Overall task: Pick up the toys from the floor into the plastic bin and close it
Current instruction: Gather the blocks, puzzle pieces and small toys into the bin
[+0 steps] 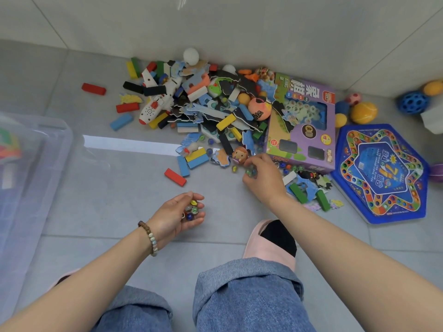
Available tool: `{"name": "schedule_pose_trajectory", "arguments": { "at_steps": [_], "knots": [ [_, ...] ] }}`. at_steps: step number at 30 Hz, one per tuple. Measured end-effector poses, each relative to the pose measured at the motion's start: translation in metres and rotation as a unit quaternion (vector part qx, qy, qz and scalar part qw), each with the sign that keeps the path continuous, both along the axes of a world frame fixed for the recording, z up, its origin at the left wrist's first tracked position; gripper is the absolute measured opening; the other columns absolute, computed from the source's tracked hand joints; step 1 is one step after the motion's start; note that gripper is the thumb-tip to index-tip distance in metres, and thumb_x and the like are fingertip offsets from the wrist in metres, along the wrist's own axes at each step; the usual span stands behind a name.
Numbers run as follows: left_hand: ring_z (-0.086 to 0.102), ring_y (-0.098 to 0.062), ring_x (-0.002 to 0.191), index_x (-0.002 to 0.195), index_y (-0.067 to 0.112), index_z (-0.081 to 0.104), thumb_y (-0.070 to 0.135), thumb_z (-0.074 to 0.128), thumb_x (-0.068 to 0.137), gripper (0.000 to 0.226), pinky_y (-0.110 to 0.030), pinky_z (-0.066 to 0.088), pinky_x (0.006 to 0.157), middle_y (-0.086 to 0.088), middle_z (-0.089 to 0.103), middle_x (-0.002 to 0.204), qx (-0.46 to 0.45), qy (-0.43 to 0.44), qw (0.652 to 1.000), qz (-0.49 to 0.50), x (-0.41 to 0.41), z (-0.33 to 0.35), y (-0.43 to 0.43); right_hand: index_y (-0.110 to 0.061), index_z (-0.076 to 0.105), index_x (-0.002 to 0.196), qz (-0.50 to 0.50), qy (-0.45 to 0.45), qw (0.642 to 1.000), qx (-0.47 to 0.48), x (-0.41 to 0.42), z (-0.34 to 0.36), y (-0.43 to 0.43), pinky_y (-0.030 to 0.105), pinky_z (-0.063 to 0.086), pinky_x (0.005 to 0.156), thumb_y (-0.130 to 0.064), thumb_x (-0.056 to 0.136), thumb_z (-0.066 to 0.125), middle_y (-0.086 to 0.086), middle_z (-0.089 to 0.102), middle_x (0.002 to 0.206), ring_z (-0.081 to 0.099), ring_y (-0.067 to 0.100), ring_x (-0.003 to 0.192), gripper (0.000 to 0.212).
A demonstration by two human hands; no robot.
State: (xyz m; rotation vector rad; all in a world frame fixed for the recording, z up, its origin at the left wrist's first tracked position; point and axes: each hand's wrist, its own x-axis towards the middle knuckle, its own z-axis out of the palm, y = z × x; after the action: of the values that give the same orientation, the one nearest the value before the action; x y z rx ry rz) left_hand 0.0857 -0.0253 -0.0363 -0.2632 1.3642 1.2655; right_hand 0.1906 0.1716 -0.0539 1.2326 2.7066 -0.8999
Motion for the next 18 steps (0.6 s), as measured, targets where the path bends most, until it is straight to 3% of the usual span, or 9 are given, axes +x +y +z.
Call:
{"name": "schedule_pose_trajectory", "arguments": {
  "at_steps": [8,18],
  "knots": [
    [0.063,-0.019,0.076,0.092,0.010,0.063,0.025,0.039,0.099,0.029,-0.023,0.058,0.059,-0.009,0.061,0.088,-0.003,-0.002,1.000,0.002,0.0004,-0.0003,-0.0011,-0.012,0.061,0.104,0.002,-0.005,1.000,-0.017,-0.0008,0.0015,0.0039,0.031,0.045,0.084,-0.013,0.080,0.064,0.005,0.048,0.118,0.051,0.022,0.100,0.024],
    [0.062,-0.019,0.074,0.091,0.009,0.063,0.024,0.039,0.099,0.029,-0.021,0.057,0.057,-0.009,0.060,0.087,0.002,-0.003,1.000,0.008,0.0007,-0.0010,-0.0026,-0.011,0.059,0.100,0.016,-0.006,0.999,-0.038,0.0018,0.0012,0.0042,0.023,0.035,0.074,-0.011,0.077,0.066,0.004,0.045,0.112,0.044,0.017,0.090,0.024]
  ]
}}
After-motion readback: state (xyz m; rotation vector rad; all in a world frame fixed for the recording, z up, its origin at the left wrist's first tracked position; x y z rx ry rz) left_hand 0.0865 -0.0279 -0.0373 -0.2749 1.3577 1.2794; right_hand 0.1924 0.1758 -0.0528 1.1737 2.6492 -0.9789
